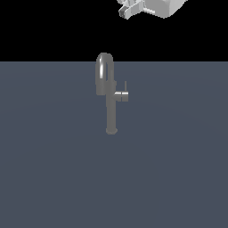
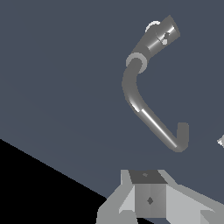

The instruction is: Turn on the faucet by rotating a designated handle.

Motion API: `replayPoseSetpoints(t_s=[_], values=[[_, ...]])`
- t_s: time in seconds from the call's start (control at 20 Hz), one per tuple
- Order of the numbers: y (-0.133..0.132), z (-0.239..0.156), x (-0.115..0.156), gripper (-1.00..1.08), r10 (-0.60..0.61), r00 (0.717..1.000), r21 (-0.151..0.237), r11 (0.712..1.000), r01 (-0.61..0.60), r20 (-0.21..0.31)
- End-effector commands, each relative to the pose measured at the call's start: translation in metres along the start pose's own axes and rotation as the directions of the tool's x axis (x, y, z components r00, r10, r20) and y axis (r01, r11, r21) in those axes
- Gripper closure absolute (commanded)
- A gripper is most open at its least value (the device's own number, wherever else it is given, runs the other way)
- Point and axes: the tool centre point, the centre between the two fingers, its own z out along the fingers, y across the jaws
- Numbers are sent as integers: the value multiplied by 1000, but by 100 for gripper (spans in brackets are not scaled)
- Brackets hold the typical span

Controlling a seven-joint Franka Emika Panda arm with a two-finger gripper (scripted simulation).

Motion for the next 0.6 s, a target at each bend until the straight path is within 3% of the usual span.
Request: replayPoseSetpoints(t_s=[0.0, 0.3, 0.55], values=[[0, 2, 20, 108, 55, 997, 52, 997, -58, 52], [3, 13, 66, 108, 176, 967, 164, 964, -207, 186], [10, 28, 104, 108, 262, 914, 240, 908, -343, 311]])
